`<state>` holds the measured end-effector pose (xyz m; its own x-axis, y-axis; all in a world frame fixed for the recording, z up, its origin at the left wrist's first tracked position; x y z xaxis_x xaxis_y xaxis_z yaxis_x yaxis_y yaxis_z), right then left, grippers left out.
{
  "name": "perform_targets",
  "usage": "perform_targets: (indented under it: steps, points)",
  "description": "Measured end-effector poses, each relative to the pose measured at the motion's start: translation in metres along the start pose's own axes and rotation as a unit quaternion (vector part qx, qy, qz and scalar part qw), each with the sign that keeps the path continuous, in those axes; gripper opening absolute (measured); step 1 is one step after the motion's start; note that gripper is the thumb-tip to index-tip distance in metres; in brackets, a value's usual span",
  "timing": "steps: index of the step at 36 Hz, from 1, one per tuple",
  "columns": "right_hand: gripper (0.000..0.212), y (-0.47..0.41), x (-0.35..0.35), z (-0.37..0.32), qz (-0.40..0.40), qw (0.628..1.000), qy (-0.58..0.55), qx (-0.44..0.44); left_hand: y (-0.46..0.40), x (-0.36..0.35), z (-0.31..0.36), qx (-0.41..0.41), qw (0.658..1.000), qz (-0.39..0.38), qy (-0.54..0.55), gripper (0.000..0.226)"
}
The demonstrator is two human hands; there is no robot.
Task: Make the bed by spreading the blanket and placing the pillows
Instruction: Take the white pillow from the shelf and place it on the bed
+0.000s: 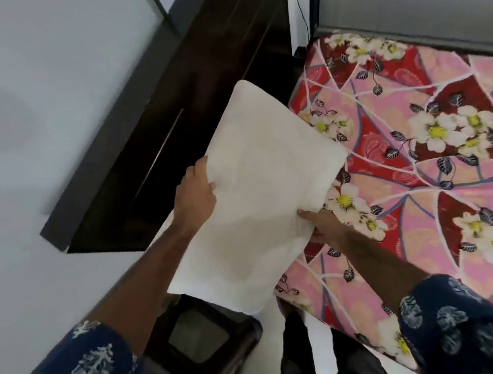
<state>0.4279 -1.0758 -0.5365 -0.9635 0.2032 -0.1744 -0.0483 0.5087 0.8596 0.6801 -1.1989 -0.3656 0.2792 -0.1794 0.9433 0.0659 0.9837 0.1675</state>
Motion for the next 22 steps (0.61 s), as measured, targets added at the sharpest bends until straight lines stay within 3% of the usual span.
perform_targets:
  steps: [7,12,17,19,22]
  points:
    - [0.037,-0.059,-0.028,0.008,0.039,0.998,0.044,0.004,-0.016,-0.036,-0.036,-0.027,0.996,0.006,-0.081,0.063]
    - [0.019,-0.065,-0.037,0.000,0.080,0.993,0.075,0.042,-0.019,-0.070,-0.052,-0.110,0.975,-0.025,-0.192,0.081]
    - [0.025,-0.079,-0.039,0.001,0.111,0.982,0.130,0.075,0.004,-0.124,-0.055,-0.206,0.942,-0.129,-0.230,0.079]
    - [0.038,-0.086,-0.038,0.005,0.111,0.982,0.135,0.075,0.012,-0.142,-0.064,-0.212,0.932,-0.132,-0.262,0.081]
    - [0.039,-0.090,-0.037,0.008,0.094,0.983,0.138,0.078,0.015,-0.153,-0.069,-0.214,0.932,-0.113,-0.270,0.083]
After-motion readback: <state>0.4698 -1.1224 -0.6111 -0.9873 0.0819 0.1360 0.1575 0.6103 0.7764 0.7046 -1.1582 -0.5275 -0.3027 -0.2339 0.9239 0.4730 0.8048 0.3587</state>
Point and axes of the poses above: each hand's wrist, its own y-axis away from the middle knuckle, its own x-axis out of the back of the hand, z = x × y, the point moved 6 cm from there along -y, towards the middle knuckle, and after that the axes turned 1 degree about -x, right-handed, at the moved point
